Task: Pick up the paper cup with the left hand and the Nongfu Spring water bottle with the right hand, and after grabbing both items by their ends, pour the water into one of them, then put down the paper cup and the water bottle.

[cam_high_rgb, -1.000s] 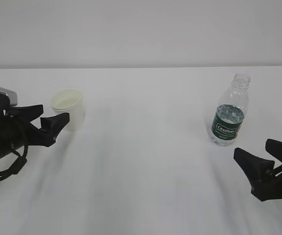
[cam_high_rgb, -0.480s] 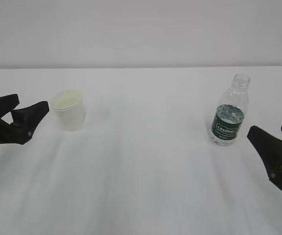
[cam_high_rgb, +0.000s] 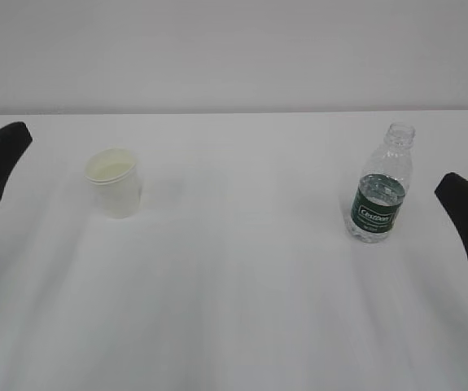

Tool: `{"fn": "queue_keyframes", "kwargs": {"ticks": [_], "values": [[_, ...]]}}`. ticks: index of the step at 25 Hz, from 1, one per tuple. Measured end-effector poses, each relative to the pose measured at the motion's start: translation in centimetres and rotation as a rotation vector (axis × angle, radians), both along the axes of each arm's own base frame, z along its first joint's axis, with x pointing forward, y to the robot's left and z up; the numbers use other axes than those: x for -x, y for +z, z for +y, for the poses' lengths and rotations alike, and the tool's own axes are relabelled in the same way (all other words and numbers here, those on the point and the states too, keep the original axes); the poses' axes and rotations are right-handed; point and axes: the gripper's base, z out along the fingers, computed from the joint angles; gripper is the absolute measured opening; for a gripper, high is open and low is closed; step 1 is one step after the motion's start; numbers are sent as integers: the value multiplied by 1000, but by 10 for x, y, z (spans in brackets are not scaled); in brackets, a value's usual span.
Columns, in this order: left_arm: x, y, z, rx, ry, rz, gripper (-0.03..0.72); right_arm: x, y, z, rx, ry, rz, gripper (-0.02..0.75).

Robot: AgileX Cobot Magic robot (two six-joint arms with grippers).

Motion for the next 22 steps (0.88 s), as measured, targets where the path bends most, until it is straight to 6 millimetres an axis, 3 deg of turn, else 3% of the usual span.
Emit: {"fn": "queue_keyframes", "kwargs": {"ticks": [7, 22], "values": [[18, 28, 8, 3, 52, -43, 589, 2, 9, -6, -44, -60, -45, 587], [69, 52, 25, -36, 140, 53, 588, -3, -3, -9, -2, -104, 120, 587]]}}
